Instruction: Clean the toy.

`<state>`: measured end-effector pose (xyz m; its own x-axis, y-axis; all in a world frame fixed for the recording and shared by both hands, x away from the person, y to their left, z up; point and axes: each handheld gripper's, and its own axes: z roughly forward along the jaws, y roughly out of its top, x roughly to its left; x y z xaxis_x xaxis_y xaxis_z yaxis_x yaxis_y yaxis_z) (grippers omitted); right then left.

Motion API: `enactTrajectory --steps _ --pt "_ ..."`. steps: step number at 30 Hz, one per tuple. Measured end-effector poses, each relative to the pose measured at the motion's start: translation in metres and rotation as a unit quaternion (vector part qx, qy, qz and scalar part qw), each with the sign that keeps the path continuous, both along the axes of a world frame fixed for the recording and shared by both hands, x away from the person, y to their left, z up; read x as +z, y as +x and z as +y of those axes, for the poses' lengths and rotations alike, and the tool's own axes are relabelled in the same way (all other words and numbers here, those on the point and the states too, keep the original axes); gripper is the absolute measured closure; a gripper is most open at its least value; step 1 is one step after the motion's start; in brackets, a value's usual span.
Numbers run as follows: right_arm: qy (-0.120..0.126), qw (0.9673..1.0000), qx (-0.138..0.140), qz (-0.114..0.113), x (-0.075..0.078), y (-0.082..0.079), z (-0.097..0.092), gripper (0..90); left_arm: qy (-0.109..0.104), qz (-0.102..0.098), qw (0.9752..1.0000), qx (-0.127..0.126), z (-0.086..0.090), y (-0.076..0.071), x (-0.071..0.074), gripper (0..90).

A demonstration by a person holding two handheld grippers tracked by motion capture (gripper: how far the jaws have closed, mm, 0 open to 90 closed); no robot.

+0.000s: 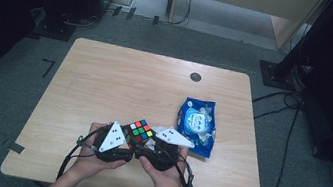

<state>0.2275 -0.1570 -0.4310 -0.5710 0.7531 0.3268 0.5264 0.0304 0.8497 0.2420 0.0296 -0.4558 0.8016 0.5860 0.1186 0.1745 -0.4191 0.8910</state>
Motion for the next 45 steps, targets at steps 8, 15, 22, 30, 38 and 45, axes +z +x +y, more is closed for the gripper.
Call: enactTrajectory --steps 8,15,22,30,38,45 --pt "0.0 1.0 -0.003 0.007 -0.001 0.0 -0.001 34.9 0.009 0.005 0.9999 0.0 -0.002 0.001 0.0 33.5" --pt "-0.002 0.9999 0.007 0.013 -0.003 0.001 0.001 34.7 0.013 0.001 0.9999 0.003 -0.003 0.001 0.0 33.6" --pt "-0.004 0.9996 0.026 -0.001 0.0 0.003 -0.002 24.9 0.0 0.018 0.9998 0.012 0.009 0.008 0.001 34.0" --pt "0.015 0.9999 -0.001 -0.006 -0.001 0.01 -0.027 24.4 0.005 0.038 0.9977 0.056 0.033 0.025 -0.005 33.9" --pt "-0.111 0.9917 -0.047 -0.045 -0.031 0.024 -0.034 28.9 -0.009 0.039 0.997 0.066 0.042 0.028 -0.002 34.0" --pt "-0.179 0.9834 -0.027 0.007 -0.066 0.04 -0.032 28.9 -0.013 0.037 0.9973 0.062 0.041 0.027 0.0 33.9"
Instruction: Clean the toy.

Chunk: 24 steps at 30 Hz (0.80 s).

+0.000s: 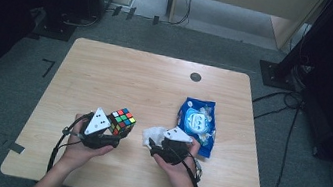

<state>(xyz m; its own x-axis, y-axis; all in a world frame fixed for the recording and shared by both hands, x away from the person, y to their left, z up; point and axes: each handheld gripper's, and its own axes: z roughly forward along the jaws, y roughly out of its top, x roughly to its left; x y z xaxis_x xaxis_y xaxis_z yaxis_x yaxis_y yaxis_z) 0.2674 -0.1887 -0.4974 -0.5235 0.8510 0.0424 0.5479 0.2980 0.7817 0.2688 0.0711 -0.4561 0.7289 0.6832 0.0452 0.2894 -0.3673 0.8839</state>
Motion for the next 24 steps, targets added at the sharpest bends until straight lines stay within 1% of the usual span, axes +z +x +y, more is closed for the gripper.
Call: enactTrajectory --steps 1,2,4,6,9,11,15,16,17,18,19,20,21,22,24 --pt "-0.016 0.9998 0.008 0.01 -0.007 0.002 0.002 29.5 -0.001 -0.001 1.0 -0.001 0.0 -0.001 0.0 33.9" --pt "-0.016 0.9998 0.008 0.01 -0.007 0.002 0.002 29.5 -0.001 -0.001 1.0 -0.001 0.0 -0.001 0.0 33.9" --pt "-0.028 0.9995 0.008 0.014 -0.013 0.004 0.002 29.8 -0.001 -0.002 1.0 -0.002 -0.001 -0.001 0.001 33.9" --pt "-0.029 0.9993 0.004 0.024 -0.017 0.007 0.0 31.6 -0.002 -0.002 1.0 -0.003 -0.001 -0.001 0.001 34.0" --pt "-0.024 0.9992 -0.001 0.033 -0.021 0.009 -0.004 32.2 -0.001 -0.003 1.0 -0.002 -0.001 -0.001 0.001 33.9" --pt "-0.02 0.9995 0.001 0.026 -0.022 0.009 -0.006 35.2 -0.001 -0.003 1.0 -0.003 -0.002 -0.001 0.001 33.9" --pt "-0.019 0.9996 0.002 0.022 -0.023 0.009 -0.008 37.5 0.0 -0.004 1.0 -0.005 -0.002 -0.002 0.002 33.9" --pt "-0.018 0.9997 0.003 0.019 -0.023 0.009 -0.008 38.6 0.0 -0.004 1.0 -0.005 -0.002 -0.002 0.002 33.9" --pt "-0.016 0.9998 0.002 0.014 -0.024 0.009 -0.009 41.7 0.0 -0.004 1.0 -0.006 -0.002 -0.002 0.001 33.9" --pt "-0.016 0.9998 0.002 0.014 -0.024 0.009 -0.009 41.7 0.0 -0.004 1.0 -0.006 -0.003 -0.002 0.001 33.9" --pt "-0.011 0.9999 -0.002 0.01 -0.025 0.008 -0.009 49.6 0.001 -0.004 1.0 -0.007 -0.004 -0.002 0.001 34.0" --pt "-0.011 0.9999 -0.002 0.01 -0.025 0.008 -0.009 49.6 0.001 -0.004 1.0 -0.007 -0.004 -0.002 0.001 33.9" --pt "-0.009 0.9999 0.0 0.006 -0.025 0.007 -0.01 58.4 0.002 -0.004 1.0 -0.009 -0.004 -0.003 0.001 33.9" --pt "-0.009 0.9999 0.0 0.006 -0.025 0.007 -0.01 58.4 0.002 -0.004 0.9999 -0.01 -0.005 -0.003 0.001 33.9" --pt "-0.008 0.9999 0.008 0.005 -0.024 0.007 -0.01 67.9 0.002 -0.006 0.9999 -0.014 -0.006 -0.004 0.001 33.9"
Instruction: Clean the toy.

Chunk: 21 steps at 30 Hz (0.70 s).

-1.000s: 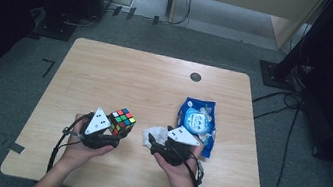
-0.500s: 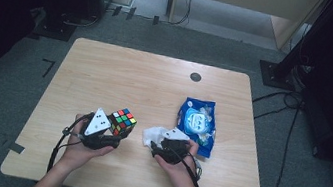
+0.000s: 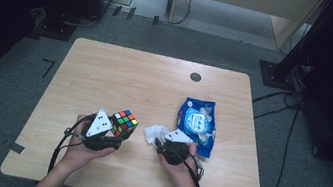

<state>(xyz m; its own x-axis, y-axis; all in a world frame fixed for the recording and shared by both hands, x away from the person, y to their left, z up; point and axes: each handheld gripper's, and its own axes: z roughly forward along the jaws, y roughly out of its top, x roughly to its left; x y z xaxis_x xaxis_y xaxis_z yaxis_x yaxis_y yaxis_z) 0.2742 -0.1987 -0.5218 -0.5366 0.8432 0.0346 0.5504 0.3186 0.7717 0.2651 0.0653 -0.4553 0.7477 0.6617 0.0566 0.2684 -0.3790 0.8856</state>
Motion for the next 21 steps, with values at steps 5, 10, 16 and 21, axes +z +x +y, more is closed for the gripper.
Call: enactTrajectory --steps 5,10,16,21 --pt "0.007 0.9999 0.009 0.009 0.003 -0.002 -0.001 87.3 -0.001 -0.003 1.0 -0.006 -0.002 -0.002 0.0 33.9" --pt "0.076 0.9963 0.015 -0.038 0.037 -0.013 -0.003 87.9 0.001 -0.001 0.9999 -0.013 -0.006 -0.003 -0.002 33.9" --pt "0.162 0.9799 0.067 -0.095 0.091 -0.041 0.006 87.8 0.01 -0.001 0.9992 -0.039 -0.019 -0.009 -0.006 34.0" --pt "0.163 0.9739 0.117 -0.106 0.104 -0.058 0.028 87.5 0.014 -0.012 0.9978 -0.063 -0.032 -0.019 -0.003 34.0"
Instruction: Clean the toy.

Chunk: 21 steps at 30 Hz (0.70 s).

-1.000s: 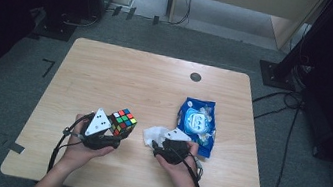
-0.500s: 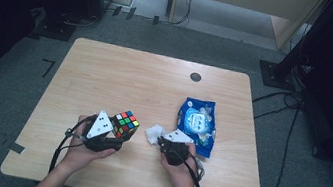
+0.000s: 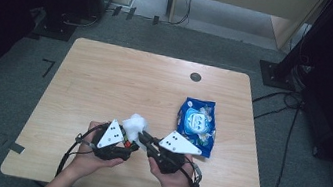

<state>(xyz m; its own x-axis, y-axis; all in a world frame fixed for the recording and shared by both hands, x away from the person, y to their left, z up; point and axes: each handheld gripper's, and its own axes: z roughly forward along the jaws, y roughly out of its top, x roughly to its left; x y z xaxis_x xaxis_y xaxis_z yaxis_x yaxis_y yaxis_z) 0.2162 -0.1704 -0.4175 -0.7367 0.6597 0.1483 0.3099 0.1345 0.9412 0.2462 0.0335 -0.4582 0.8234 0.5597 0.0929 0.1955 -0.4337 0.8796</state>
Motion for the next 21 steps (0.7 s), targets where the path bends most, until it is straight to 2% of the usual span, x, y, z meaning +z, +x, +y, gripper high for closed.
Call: enactTrajectory --steps 2,5,11,12,17,21 --pt "-0.008 0.9999 0.002 -0.008 0.0 -0.002 0.005 87.4 0.001 -0.003 1.0 -0.003 -0.004 -0.003 0.0 34.0" --pt "-0.003 1.0 0.001 0.0 -0.001 0.0 0.004 87.3 0.001 -0.003 1.0 -0.007 -0.004 -0.004 -0.001 34.0" --pt "0.005 0.9995 -0.027 0.012 -0.005 0.009 -0.005 86.9 0.004 -0.017 0.9997 -0.015 -0.006 -0.007 0.0 34.0" --pt "0.005 0.9991 -0.039 0.019 -0.007 0.013 -0.01 86.8 0.006 -0.019 0.9997 -0.013 -0.005 -0.007 0.001 34.0" --pt "-0.006 0.9982 -0.054 0.028 -0.012 0.017 -0.017 86.8 0.006 -0.017 0.9998 -0.003 -0.001 -0.004 0.003 34.0" --pt "-0.011 0.9983 -0.051 0.027 -0.01 0.015 -0.016 86.8 0.001 -0.013 0.9999 0.011 0.004 0.0 0.004 34.0"
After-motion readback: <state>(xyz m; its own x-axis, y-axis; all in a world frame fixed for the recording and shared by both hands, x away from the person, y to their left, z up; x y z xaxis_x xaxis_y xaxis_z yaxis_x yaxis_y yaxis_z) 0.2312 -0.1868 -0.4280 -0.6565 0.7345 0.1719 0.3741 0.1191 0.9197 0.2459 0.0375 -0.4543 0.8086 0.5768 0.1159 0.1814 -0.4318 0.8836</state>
